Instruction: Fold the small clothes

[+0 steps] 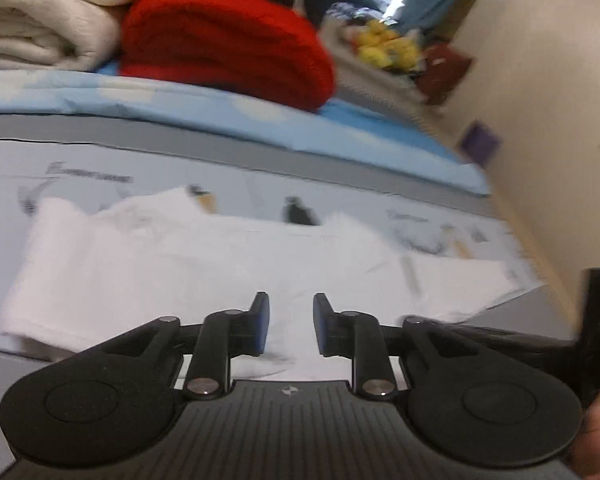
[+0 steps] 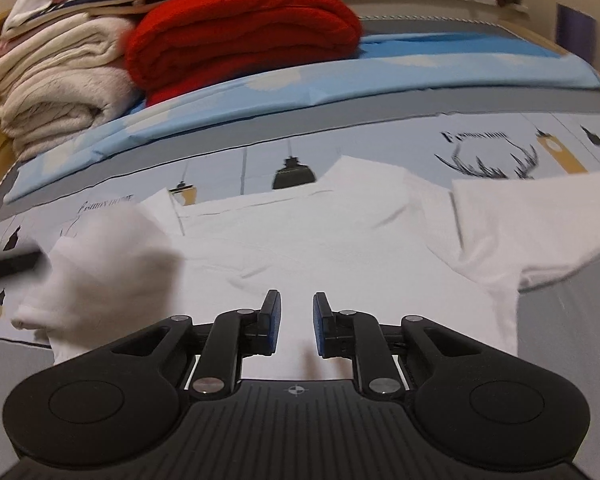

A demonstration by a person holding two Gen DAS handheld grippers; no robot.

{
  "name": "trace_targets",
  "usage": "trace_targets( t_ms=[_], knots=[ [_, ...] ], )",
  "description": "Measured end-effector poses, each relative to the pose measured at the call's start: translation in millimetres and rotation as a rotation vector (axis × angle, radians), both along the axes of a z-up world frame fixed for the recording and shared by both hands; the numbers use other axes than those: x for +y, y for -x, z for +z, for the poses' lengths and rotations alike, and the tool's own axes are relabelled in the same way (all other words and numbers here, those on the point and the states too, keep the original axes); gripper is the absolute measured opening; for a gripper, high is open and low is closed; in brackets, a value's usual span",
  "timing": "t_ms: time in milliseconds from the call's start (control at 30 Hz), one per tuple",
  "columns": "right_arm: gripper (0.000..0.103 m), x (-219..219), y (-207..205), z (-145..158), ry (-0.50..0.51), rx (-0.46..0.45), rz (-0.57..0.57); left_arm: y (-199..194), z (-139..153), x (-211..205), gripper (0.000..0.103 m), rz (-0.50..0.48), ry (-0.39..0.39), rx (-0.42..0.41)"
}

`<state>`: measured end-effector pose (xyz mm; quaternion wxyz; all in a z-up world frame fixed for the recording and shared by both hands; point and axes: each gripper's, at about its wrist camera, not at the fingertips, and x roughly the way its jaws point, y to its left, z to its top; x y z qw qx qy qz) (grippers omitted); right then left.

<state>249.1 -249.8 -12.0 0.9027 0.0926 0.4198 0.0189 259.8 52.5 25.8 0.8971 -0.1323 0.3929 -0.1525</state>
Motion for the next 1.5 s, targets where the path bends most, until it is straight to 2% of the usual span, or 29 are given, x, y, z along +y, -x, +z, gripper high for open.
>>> trace_targets(
  t_ms=[133, 200, 267, 333, 400, 433, 467, 500, 533, 567, 600, 700, 800, 933, 1033, 1367, 1400, 1433, 1500],
  knots=[
    [0.018, -8, 9, 6, -0.023, 0.0, -0.024, 9, 22, 43, 0.026, 0.245, -0.028, -0.02],
    [0.018, -12, 12, 11, -0.035, -0.002, -0.034, 15, 29, 64, 0.027, 0.418, -0.046, 0.022],
    [0.018, -12, 14, 15, -0.053, -0.008, -0.029, 21, 26, 72, 0.027, 0.517, -0.023, 0.083],
    [0.016, -7, 15, 19, -0.057, -0.026, -0.004, 23, 16, 72, 0.027, 0.516, -0.011, 0.08],
    [0.014, 1, 17, 21, -0.056, -0.053, 0.033, 20, -3, 64, 0.027, 0.486, -0.078, 0.052],
    [0.014, 4, 16, 21, -0.054, -0.061, 0.045, 16, -17, 60, 0.027, 0.475, -0.132, 0.071],
    [0.014, 7, 15, 21, -0.053, -0.061, 0.05, 5, -32, 62, 0.026, 0.487, -0.182, 0.168],
    [0.014, 9, 13, 20, -0.057, -0.058, 0.054, -1, -42, 67, 0.026, 0.512, -0.16, 0.237],
    [0.014, 11, 11, 18, -0.066, -0.057, 0.061, -7, -52, 73, 0.026, 0.523, -0.084, 0.252],
    [0.014, 14, 9, 15, -0.07, -0.058, 0.076, -14, -58, 73, 0.026, 0.512, -0.041, 0.264],
    [0.014, 18, 7, 11, -0.063, -0.052, 0.091, -20, -60, 71, 0.026, 0.502, -0.049, 0.272],
    [0.015, 30, -3, -1, -0.05, -0.02, 0.144, -31, -53, 67, 0.026, 0.48, -0.097, 0.219],
    [0.016, 44, -12, -11, -0.012, -0.009, 0.196, -47, -50, 71, 0.026, 0.457, -0.08, 0.217],
    [0.032, 63, -22, -30, 0.008, 0.038, 0.259, -59, -59, 76, 0.027, 0.426, -0.104, 0.242],
    [0.033, 80, -25, -42, 0.041, 0.061, 0.318, -58, -61, 87, 0.027, 0.437, -0.087, 0.27],
    [0.034, 118, -25, -63, 0.228, 0.04, 0.445, -57, -54, 106, 0.027, 0.478, -0.061, 0.267],
    [0.03, 120, -23, -64, 0.253, 0.041, 0.453, -57, -54, 108, 0.027, 0.483, -0.059, 0.268],
    [0.019, 120, -21, -64, 0.273, 0.031, 0.459, -57, -53, 109, 0.027, 0.486, -0.054, 0.268],
    [0.005, 115, -22, -63, 0.28, 0.018, 0.437, -58, -52, 110, 0.027, 0.487, -0.054, 0.261]
  ],
)
